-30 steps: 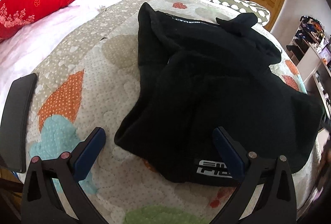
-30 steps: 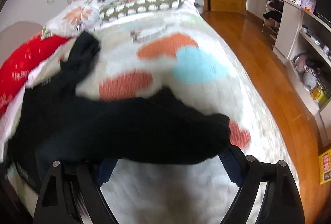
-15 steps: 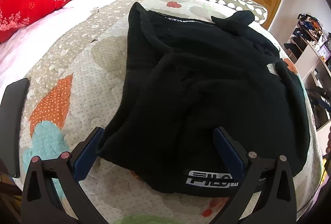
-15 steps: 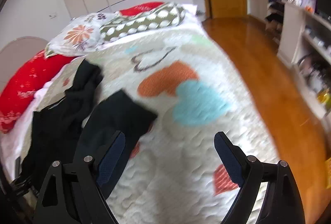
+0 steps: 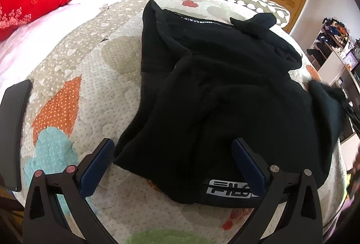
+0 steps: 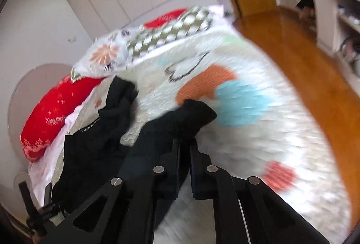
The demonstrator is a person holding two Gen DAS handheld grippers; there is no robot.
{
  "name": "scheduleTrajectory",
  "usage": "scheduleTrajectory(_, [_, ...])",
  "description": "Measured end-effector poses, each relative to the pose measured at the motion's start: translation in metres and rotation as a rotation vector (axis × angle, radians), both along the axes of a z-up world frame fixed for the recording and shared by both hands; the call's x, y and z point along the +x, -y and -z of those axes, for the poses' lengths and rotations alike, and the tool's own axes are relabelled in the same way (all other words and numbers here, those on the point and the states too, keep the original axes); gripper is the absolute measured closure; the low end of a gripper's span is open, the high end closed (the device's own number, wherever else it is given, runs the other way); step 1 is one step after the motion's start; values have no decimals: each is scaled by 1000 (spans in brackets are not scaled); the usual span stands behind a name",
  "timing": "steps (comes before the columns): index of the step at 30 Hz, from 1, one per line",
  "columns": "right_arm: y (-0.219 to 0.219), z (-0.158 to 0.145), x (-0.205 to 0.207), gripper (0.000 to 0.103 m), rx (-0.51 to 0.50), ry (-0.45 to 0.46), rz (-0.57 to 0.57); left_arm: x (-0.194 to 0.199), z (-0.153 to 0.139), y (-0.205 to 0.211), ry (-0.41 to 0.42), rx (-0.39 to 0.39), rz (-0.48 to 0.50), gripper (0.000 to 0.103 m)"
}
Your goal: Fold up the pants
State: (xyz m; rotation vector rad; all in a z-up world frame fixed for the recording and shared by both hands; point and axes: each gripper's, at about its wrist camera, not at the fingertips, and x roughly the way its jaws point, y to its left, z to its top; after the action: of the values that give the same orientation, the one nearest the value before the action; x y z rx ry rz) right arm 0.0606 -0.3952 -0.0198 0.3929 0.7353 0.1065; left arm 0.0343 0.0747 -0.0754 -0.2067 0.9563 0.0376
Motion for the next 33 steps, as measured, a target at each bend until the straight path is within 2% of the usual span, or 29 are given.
scheduleTrajectory(2, [15,-3,-29,97,-35,-6,36,-3,-1,-1,6,-13,1,0])
scheduleTrajectory(5, [33,7,-65,97,-33,-43,79,-6,-2,-4,15,-41,0,0])
scheduleTrajectory(9, [40,48,-72,97,-67,-165,108,-4,-2,-5,7,-62,-17,0])
scheduleTrajectory(12, [39,53,-73,97,-64,-163,117,0,-2,-4,6,-71,-16,0])
scheduleTrajectory(14, [38,42,-75,97,-82,-141,103,-1,-4,-4,11,-71,-14,9])
scheduleTrajectory(16, [39,34,-79,97,-79,-125,94,-2,-6,-6,11,-69,-7,43])
scheduleTrajectory(18, [39,24,-83,97,-74,-110,85,-4,-9,-10,8,-104,5,51])
scheduleTrajectory(19, [38,21,-87,97,-78,-105,80,-6,-11,-12,8,-118,12,65])
scheduleTrajectory(21, [35,16,-94,97,-88,-101,71,-10,-16,-15,11,-99,13,85])
scheduleTrajectory(24, [30,19,-97,97,-127,-122,59,-14,-15,-18,0,-115,36,86])
scheduleTrajectory(27, [36,45,-88,93,-147,-226,79,-16,-11,-21,-10,-116,27,85])
scheduleTrajectory(29, [39,48,-91,85,-129,-226,90,-18,-11,-23,-15,-126,6,76])
scheduleTrajectory(30, [40,45,-92,82,-147,-227,101,-19,-13,-23,-19,-110,0,67])
scheduleTrajectory(31, [41,42,-93,74,-179,-228,114,-21,-15,-23,-15,-97,-1,54])
scheduleTrajectory(33, [43,28,-95,70,-233,-208,142,-26,-22,-23,6,-53,-3,42])
